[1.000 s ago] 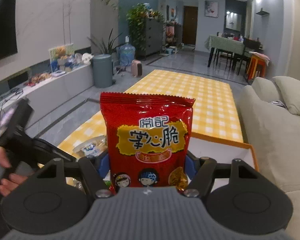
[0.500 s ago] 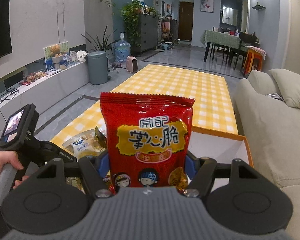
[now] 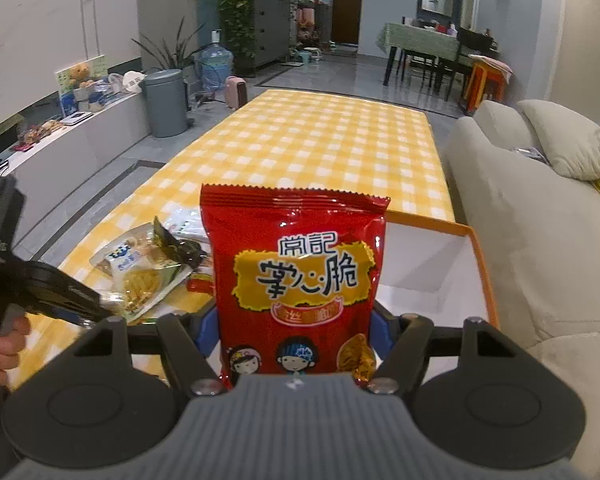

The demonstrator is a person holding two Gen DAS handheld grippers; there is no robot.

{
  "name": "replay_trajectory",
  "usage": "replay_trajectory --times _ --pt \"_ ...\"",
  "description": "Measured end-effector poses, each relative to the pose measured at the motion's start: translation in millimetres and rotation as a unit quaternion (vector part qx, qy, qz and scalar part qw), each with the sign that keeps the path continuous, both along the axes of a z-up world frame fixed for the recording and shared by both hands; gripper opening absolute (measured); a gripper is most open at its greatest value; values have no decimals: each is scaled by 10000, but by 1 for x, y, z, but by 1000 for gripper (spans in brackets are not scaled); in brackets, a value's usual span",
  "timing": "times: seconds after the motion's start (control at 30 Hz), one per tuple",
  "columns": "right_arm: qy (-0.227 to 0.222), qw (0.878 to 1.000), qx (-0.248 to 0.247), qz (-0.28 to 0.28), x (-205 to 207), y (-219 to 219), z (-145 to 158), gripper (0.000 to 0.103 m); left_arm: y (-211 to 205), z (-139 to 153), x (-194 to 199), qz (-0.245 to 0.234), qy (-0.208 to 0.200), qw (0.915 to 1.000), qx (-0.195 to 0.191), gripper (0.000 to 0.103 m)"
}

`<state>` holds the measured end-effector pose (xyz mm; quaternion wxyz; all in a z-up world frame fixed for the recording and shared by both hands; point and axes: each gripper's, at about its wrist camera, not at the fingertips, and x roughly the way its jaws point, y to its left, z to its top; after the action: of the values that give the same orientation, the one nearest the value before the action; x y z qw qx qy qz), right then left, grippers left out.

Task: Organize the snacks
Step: 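Carry the red bag toward the box while the left tool grasps the brown biscuit bag, then lower the red bag into the box and open the right tool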

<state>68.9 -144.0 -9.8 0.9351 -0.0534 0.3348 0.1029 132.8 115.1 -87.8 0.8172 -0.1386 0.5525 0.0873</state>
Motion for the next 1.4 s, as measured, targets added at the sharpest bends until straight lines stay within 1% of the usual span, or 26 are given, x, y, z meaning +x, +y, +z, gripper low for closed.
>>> replay_trajectory --times 0.1,0.23,0.3,0.4,0.5,0.53,0.6,0.67,0.77,0.8,0.9,0.97,1.07,1.13,1.17,1.3,1.33,1.4 --pt "96 9999 81 -119 2 -12 0 69 1 15 -9 -70 -140 9999 -49 38" --pt "314 9977 507 -337 5 -34 -2 69 0 40 -24 -87 -363 9990 -244 38" --pt "436 9952 704 -515 7 -46 -4 69 -4 55 -31 -118 -544 9976 -407 38" --pt "738 9898 914 -811 15 -62 -13 69 -16 79 -36 -248 -813 9946 -595 38" --pt "1006 9827 1228 -959 25 -74 -24 69 -32 94 -37 -375 -941 9923 -717 38" --pt "1066 9814 1255 -986 28 -77 -27 69 -39 98 -37 -434 -959 9917 -745 38" --pt "1127 9818 1119 -1045 31 -79 -31 69 -53 104 -37 -579 -991 9903 -788 38" --pt "1196 9820 980 -1082 34 -82 -34 69 -66 107 -37 -711 -1020 9888 -824 38" --pt "1360 9793 1113 -1006 38 -88 -39 69 -82 107 -34 -778 -1018 9875 -918 38" --pt "1394 9790 1079 -1019 39 -89 -40 69 -86 106 -33 -785 -1006 9871 -966 38" --pt "1520 9808 744 -966 39 -88 -45 69 -97 103 -31 -838 -996 9854 -1098 38" --pt "1669 9787 764 -920 38 -90 -50 69 -102 101 -31 -902 -991 9845 -1134 38" --pt "1692 9801 560 -873 39 -83 -53 69 -110 99 -31 -1014 -982 9835 -1128 38" --pt "1679 9796 642 -899 39 -81 -53 69 -110 97 -32 -1043 -978 9830 -1153 38" --pt "1685 9793 609 -943 41 -79 -53 69 -110 96 -32 -1054 -976 9828 -1163 38" --pt "1629 9825 135 -893 49 -61 -59 69 -102 88 -29 -1096 -949 9803 -1340 38" --pt "1583 9832 133 -900 50 -58 -60 69 -100 86 -29 -1088 -949 9799 -1374 38" --pt "1544 9819 570 -938 60 -54 -62 69 -94 82 -27 -1043 -944 9801 -1400 38"
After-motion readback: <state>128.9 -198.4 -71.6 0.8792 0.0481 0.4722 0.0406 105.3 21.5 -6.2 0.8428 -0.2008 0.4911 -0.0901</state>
